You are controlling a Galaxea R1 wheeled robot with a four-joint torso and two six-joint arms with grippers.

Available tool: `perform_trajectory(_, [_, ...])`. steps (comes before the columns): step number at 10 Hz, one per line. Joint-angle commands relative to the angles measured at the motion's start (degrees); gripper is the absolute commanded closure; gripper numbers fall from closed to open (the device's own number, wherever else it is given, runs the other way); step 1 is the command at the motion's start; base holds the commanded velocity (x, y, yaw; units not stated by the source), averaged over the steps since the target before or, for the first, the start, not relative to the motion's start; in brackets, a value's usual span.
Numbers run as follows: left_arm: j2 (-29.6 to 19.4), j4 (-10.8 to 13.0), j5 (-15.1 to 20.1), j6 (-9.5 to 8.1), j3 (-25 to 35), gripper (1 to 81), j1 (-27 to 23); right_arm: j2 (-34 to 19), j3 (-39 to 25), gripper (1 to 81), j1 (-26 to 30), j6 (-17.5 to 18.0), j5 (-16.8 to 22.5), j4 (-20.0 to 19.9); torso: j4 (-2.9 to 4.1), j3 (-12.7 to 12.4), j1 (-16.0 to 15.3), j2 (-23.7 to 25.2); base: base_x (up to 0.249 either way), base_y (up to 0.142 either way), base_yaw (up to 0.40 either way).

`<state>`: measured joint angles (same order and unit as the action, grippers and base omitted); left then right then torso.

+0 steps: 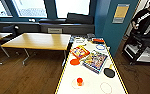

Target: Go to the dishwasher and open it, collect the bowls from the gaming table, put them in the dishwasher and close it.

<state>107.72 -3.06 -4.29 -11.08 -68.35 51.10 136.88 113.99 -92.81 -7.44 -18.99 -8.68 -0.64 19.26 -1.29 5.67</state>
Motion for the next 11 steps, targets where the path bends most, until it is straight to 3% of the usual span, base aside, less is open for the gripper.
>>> perform_trajectory(1, [-3.3,0.2,7.9,-8.77,2.3,1.0,-12.5,-2.5,-1.0,81.1,0.6,0.0,3.4,0.9,0.00,0.0,0.0,0.0,0.000,0.000,0.000])
perform_trajectory(4, [1.5,0.1,14.2,-14.21,-0.6,1.0,-21.4,-2.7,-1.7,81.1,1.0,0.1,3.4,0.9,0.00,0.0,0.0,0.0,0.000,0.000,0.000])
perform_trajectory(7, [6.1,0.3,19.2,-24.24,-4.3,1.0,-29.0,-2.6,-1.8,81.1,1.6,0.1,3.5,0.6,0.00,0.0,0.0,0.0,0.000,0.000,0.000])
perform_trajectory(8, [7.6,0.6,21.0,-25.83,-4.9,1.0,-31.4,-2.6,-2.1,81.1,1.6,0.1,3.5,0.5,0.00,0.0,0.0,0.0,0.000,0.000,0.000])
perform_trajectory(10, [11.2,1.0,25.4,-25.92,-7.0,1.0,-35.1,-2.7,-2.2,81.1,1.9,0.1,4.0,0.5,0.00,0.0,0.0,0.0,0.000,0.000,0.000])
perform_trajectory(11, [13.1,2.4,25.7,-25.92,-8.3,1.0,-35.6,-2.7,-2.2,81.1,2.1,0.1,4.1,0.5,0.00,0.0,0.0,0.0,0.000,0.000,0.000])
